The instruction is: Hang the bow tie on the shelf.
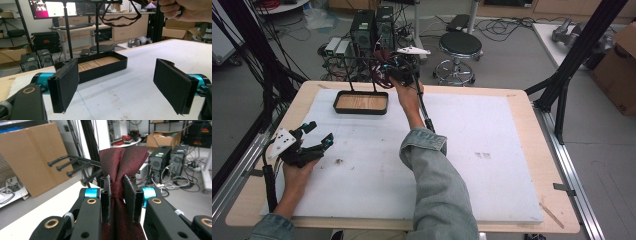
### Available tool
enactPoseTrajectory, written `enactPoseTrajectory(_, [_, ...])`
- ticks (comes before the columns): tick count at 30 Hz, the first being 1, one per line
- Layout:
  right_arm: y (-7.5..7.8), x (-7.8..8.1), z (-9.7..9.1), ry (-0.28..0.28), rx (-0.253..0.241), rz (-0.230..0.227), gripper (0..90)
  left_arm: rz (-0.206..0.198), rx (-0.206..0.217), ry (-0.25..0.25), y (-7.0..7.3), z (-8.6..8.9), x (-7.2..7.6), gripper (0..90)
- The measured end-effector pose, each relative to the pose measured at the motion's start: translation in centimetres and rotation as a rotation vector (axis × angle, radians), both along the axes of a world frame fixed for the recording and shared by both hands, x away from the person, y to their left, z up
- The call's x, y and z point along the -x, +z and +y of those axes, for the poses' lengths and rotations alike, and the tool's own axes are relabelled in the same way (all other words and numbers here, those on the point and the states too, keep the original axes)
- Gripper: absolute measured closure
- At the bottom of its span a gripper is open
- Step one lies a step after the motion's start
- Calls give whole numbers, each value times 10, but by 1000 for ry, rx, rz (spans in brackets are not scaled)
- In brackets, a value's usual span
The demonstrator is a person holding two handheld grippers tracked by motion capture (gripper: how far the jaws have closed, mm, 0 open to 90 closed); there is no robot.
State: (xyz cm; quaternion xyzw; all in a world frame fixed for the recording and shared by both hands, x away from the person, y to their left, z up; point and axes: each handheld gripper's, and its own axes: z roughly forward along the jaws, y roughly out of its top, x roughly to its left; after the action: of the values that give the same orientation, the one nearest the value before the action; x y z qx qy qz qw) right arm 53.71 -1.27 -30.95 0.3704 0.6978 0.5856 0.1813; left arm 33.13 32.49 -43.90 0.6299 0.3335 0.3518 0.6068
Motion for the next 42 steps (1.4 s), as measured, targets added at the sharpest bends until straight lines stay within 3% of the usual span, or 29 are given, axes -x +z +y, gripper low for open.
enactPoseTrajectory(7, [-12,-2,-7,-5,45,38,764,0,2,-2,0,-1,0,208])
enactPoseTrajectory(13, [-21,-4,-12,-14,43,66,760,0,1,-1,0,0,0,208])
enactPoseTrajectory(31, [-23,-3,-7,-1,39,67,682,1,0,-4,0,0,0,208])
enactPoseTrajectory(35, [-17,1,-10,1,26,48,574,1,-1,-2,0,0,0,208])
enactPoseTrajectory(36, [-13,5,-14,-4,21,33,498,1,0,-2,0,0,0,208])
enactPoseTrajectory(38, [-9,8,-17,-10,17,23,429,1,0,-2,0,0,0,208])
enactPoseTrajectory(42, [-2,15,-29,-7,7,0,355,-1,2,-3,0,0,0,208])
